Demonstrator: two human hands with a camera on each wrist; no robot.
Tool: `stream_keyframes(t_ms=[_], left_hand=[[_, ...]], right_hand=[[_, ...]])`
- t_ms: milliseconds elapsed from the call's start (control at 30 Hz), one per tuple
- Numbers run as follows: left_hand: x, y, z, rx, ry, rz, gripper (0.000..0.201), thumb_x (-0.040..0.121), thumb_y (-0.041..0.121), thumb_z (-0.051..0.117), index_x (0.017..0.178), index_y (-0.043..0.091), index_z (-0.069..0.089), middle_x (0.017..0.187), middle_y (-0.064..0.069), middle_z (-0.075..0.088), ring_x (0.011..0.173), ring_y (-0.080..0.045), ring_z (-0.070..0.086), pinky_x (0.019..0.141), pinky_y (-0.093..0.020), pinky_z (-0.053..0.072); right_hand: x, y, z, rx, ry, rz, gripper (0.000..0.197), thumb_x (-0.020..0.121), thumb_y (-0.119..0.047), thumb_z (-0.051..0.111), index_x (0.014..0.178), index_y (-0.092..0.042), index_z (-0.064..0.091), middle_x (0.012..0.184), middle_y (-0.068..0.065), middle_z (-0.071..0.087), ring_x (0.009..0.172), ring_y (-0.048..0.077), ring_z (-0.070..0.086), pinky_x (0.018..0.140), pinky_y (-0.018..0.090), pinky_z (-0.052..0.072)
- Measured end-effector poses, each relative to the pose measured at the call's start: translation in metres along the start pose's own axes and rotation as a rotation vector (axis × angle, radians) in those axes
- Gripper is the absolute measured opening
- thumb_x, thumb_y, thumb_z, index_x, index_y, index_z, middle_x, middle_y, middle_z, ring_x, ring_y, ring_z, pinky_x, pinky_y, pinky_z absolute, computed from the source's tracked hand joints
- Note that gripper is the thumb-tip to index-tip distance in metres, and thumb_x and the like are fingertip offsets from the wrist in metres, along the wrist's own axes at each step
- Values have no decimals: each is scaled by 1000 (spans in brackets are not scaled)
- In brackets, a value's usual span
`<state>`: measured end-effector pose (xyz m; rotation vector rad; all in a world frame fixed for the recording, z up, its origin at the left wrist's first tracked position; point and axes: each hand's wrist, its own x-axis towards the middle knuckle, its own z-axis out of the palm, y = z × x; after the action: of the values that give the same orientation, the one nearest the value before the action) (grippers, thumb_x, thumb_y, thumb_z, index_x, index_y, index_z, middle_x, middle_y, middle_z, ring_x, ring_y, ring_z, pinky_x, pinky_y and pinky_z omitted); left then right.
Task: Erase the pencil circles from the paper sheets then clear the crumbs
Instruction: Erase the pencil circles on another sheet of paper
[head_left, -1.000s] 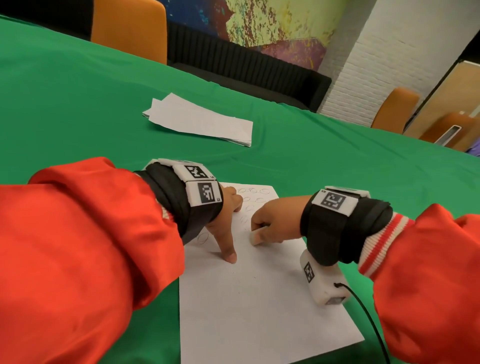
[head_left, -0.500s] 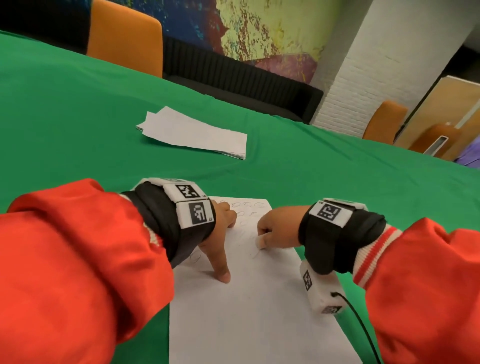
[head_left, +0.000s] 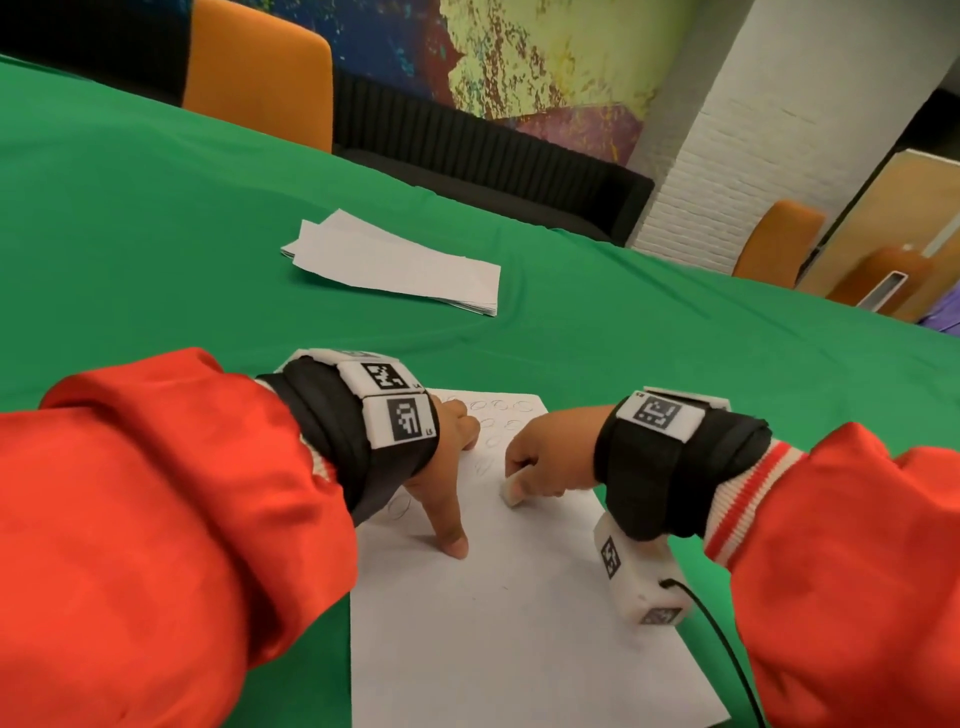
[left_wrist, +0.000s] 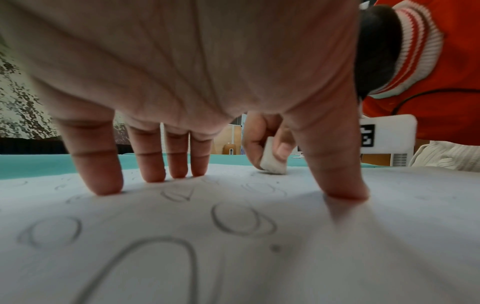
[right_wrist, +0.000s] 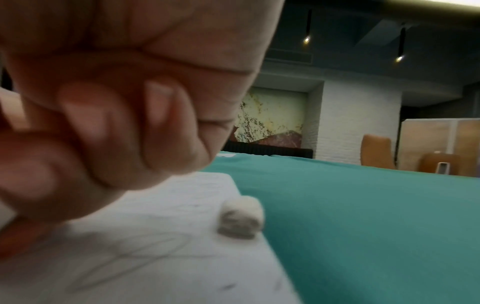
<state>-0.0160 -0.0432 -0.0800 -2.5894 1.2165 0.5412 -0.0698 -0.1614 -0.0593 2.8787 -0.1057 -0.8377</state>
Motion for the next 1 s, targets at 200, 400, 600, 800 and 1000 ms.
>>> stream_keyframes(t_ms=[200,400,600,800,1000], left_hand=[[-1,0,1,1,8,-2,103,63,67,72,144,22,26,138,1,34,126,-21,39,100,-36,35],[-1,0,2,-4,12,0,101,64,66,72,143,23,28,137,2,34,124,-20,41,95,-34,36],[-2,0,0,-12,14,-4,103,63,66,73,144,22,28,137,2,35,124,-21,41,97,-35,36],[-2,1,1,-2,20,-2,102,64,66,73,144,22,28,138,1,35,123,-21,42,94,-34,36],[-3,1,0,-4,19,1,102,64,66,72,144,22,27,138,1,34,124,-21,41,96,-34,36]], right_hand=[[-1,-3,3,56,21,-14,25,91,-38,54,106,-20,63,83,-7,56,72,9,49,58,15,33],[3,3,-4,94,7,62,25,89,-34,58,102,-14,66,80,-4,56,69,10,48,57,16,35],[4,-7,-4,70,13,19,17,84,-36,64,86,-20,61,64,-9,49,56,5,41,52,18,33],[10,-3,-4,83,21,50,13,82,-33,67,80,-21,62,71,-8,54,67,9,48,62,20,39],[8,-1,-7,101,-2,90,13,82,-32,67,84,-20,64,70,-8,53,64,8,46,58,18,37]])
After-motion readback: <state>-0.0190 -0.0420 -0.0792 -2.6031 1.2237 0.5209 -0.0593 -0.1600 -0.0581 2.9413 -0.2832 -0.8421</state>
